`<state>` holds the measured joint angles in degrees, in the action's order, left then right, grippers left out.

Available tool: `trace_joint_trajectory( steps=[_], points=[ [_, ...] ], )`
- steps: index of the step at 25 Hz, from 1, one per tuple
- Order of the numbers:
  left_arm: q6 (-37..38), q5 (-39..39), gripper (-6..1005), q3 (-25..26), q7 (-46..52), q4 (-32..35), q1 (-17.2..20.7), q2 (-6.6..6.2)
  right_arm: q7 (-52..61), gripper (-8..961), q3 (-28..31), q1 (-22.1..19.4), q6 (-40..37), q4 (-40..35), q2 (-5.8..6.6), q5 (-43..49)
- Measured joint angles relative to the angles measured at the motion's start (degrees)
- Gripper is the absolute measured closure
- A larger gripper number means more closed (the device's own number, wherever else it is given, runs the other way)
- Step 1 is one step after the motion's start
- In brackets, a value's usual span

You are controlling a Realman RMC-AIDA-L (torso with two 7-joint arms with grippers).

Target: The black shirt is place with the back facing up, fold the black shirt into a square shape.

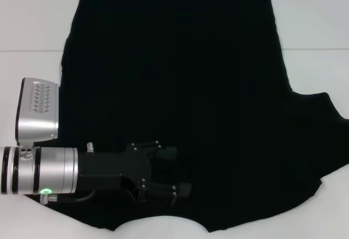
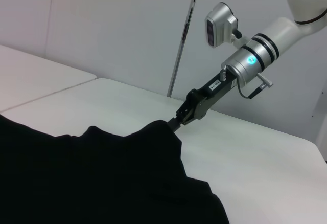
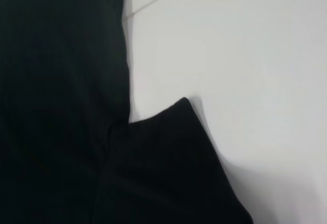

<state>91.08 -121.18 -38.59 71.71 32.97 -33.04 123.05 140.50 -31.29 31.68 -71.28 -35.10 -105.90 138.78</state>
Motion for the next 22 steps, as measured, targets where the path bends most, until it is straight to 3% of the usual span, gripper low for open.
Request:
trace_joint_trajectory(
  steps=[15, 22],
  points=[
    [0.0, 0.0, 66, 0.0, 0.1, -0.5, 0.0, 0.0, -0.3, 947, 0.2, 2.6, 2.4, -1.8, 0.0, 0.1],
    [0.0, 0.0, 65, 0.0, 0.3, -0.5, 0.0, 0.08, -1.3, 946, 0.0, 4.5, -0.3, -1.9, -0.48, -1.1]
  ],
)
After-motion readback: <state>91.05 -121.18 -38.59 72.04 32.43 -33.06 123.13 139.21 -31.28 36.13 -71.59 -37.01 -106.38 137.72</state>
